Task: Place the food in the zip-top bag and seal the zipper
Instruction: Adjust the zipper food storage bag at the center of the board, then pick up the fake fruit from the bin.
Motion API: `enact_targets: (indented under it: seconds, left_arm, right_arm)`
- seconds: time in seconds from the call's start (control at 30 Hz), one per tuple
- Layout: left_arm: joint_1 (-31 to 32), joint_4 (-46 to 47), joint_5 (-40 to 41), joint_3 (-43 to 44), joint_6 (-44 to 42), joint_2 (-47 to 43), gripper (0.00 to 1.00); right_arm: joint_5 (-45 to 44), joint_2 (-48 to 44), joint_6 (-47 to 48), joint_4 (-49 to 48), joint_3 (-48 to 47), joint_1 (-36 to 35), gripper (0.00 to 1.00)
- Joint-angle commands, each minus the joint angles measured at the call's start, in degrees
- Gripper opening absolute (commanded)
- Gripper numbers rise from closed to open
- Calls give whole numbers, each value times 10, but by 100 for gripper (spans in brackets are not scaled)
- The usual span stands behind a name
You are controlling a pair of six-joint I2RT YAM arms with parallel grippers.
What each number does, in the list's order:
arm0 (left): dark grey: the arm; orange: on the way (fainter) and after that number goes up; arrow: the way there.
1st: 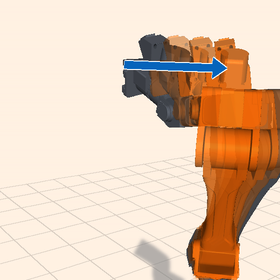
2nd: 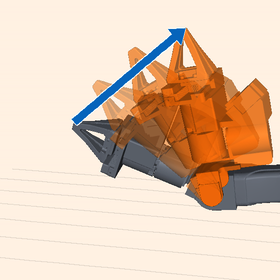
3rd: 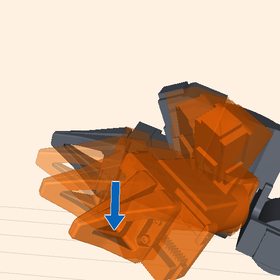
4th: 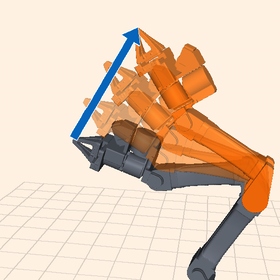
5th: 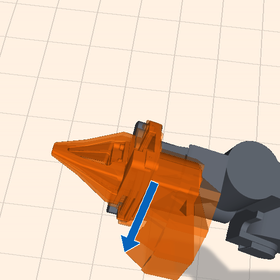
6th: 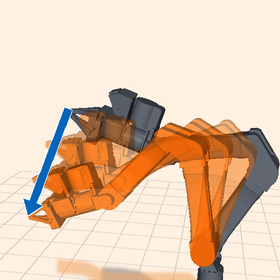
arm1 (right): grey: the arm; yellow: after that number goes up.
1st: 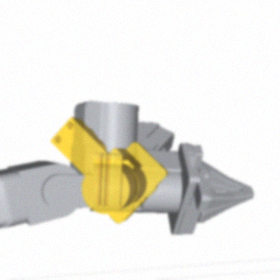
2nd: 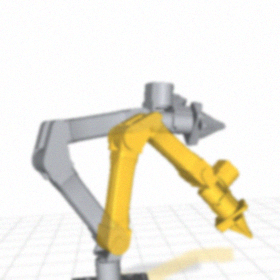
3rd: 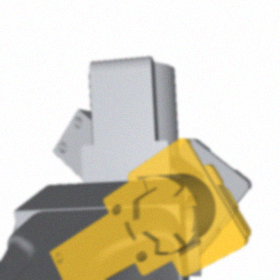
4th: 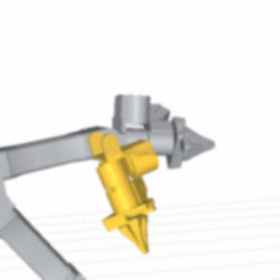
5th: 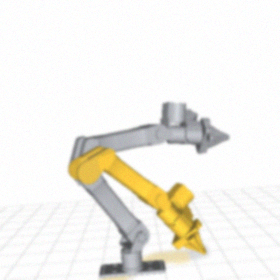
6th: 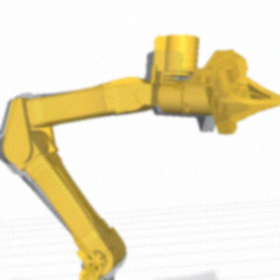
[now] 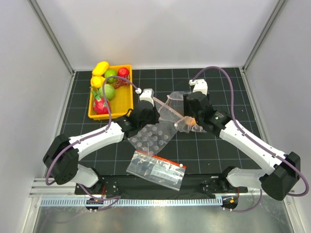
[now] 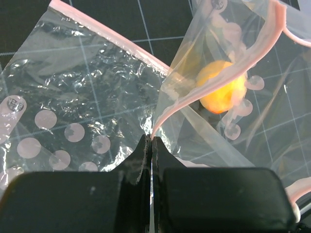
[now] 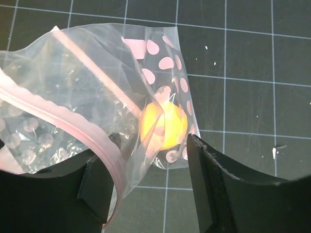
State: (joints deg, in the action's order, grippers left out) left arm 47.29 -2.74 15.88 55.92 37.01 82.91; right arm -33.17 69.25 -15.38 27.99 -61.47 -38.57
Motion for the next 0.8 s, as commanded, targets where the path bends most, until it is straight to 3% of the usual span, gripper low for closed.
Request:
enact_targets:
  seconds: [0.0, 0.07, 0.23, 0.3, 0.33, 0.37, 0.47, 0.5, 0.63, 0.67, 0.7, 0.77]
  left_arm:
    - [-4, 25, 3, 6, -11, -24, 0]
    - [-4, 25, 0, 7, -11, -25, 0]
    - [-4, 25, -2, 11, -12, -25, 0]
    - [-5, 26, -1, 14, -12, -22, 0]
    - [-5, 25, -1, 21, -11, -17, 0]
    - [-5, 25, -3, 23, -11, -15, 0]
    - [-8, 25, -3, 31, -12, -9, 0]
    - [-11, 25, -2, 33, -12, -8, 1]
    - [-18, 18, 20, 32, -44, -20, 43]
    - [-18, 16, 29, 27, -51, -35, 47]
    - [-18, 14, 48, 24, -58, -44, 58]
    - [-18, 13, 74, 12, -67, -68, 71]
  right_arm:
    - [13, -28, -4, -20, -1, 0, 63]
    - [18, -29, -5, -20, -2, -1, 52]
    - [37, -35, -14, -13, -6, -6, 53]
    - [35, -35, -19, -4, -8, -9, 49]
    - [34, -35, -24, 0, -13, -11, 45]
    - [31, -35, -24, 4, -15, -12, 32]
    - [24, -32, -33, 7, -16, -12, 8]
    - [20, -29, -36, 7, -17, -12, 6]
    - [4, 11, -47, 13, -36, -13, 1]
    - [3, 26, -49, 12, -39, -13, 1]
    - [-2, 32, -54, 14, -44, -15, 1]
    - [-2, 38, -58, 8, -44, -15, 1]
